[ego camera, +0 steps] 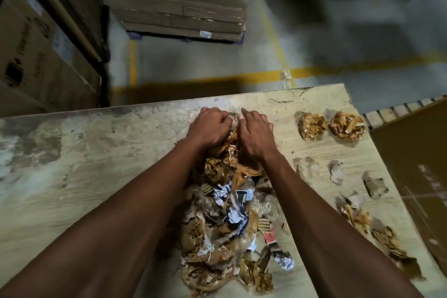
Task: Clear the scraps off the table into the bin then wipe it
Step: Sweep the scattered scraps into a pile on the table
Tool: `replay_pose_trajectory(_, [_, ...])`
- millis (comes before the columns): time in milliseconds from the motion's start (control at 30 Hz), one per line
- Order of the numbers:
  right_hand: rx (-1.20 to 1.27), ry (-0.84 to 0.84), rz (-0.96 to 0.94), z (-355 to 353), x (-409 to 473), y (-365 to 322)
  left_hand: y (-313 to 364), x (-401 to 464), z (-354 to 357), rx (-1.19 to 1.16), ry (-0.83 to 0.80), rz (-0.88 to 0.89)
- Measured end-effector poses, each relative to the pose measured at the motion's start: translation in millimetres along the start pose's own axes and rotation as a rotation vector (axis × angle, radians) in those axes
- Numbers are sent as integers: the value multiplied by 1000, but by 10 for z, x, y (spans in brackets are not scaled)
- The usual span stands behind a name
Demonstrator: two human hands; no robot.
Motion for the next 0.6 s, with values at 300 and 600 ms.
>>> replay_pose_trajectory(300, [55, 22, -17, -267, -188, -14, 124, -81, -294, -59, -62, -15])
replay_pose_trajectory(600, [156, 356, -76, -784, -454, 522, 976, 19, -269, 197, 224, 93])
Point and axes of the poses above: each hand's wrist, its own x-axis towards the middle knuckle, its own z-axis out of the palm, y = z × x, the point moved 1 cm from there along x, towards the middle knuckle, and after that the axes turned 11 degrees about x, right-handed, at the moved point
